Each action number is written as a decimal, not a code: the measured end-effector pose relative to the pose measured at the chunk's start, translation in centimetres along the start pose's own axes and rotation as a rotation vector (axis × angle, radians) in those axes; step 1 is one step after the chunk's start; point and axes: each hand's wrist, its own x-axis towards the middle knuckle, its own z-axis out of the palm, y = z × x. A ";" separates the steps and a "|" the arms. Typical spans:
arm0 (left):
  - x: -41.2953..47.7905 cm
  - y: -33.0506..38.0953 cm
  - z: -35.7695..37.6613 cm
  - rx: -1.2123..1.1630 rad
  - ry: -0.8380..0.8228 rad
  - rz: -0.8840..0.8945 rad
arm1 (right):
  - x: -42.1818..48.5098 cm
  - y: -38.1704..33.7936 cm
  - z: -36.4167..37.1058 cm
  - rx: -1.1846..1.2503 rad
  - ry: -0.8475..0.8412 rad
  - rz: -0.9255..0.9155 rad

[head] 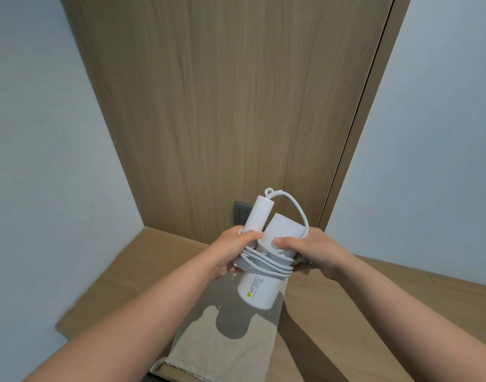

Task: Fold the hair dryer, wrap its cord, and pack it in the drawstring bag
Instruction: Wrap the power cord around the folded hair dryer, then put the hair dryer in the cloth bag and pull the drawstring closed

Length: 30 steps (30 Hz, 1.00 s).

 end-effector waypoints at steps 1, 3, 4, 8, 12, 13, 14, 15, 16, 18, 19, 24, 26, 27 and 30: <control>0.0 -0.2 0.3 0.010 -0.008 0.008 | 0.0 0.4 -0.1 0.003 0.010 0.011; 0.2 -0.8 0.9 0.024 -0.033 0.023 | 0.0 1.6 -0.6 0.014 0.040 0.037; 0.4 -1.0 1.2 0.010 -0.047 0.032 | -0.1 2.2 -0.9 0.033 0.060 0.055; 1.5 -2.7 1.6 0.030 -0.039 0.093 | -0.6 4.9 -2.6 0.176 0.191 0.146; 3.6 -7.6 -0.1 0.559 0.022 0.190 | -0.7 8.3 -4.1 0.243 0.298 0.229; 4.1 -9.2 -0.7 0.754 -0.020 0.190 | -0.7 9.2 -4.3 0.264 0.310 0.248; 4.4 -10.9 -1.1 0.942 -0.100 0.172 | -0.8 10.0 -4.4 0.294 0.316 0.266; 4.6 -12.5 -1.3 1.108 -0.204 0.148 | -0.8 10.7 -4.4 0.329 0.319 0.285; 4.6 -13.8 -1.3 1.242 -0.299 0.127 | -0.8 11.2 -4.4 0.367 0.325 0.306; 4.4 -15.9 -0.6 1.420 -0.410 0.091 | -0.9 12.1 -4.4 0.450 0.345 0.352; 4.2 -16.9 0.0 1.468 -0.420 0.065 | -1.0 12.5 -4.3 0.486 0.357 0.377; 3.7 -18.6 1.7 1.604 -0.173 -0.043 | -1.5 13.7 -4.3 0.556 0.396 0.448; 3.7 -18.1 1.3 1.580 -0.033 -0.081 | -1.6 14.0 -4.3 0.561 0.417 0.462; 3.9 -17.9 0.9 1.551 0.015 -0.117 | -1.5 14.1 -4.2 0.561 0.433 0.470; 4.7 -17.9 -0.7 1.283 0.148 -0.264 | -1.5 14.2 -3.6 0.588 0.471 0.461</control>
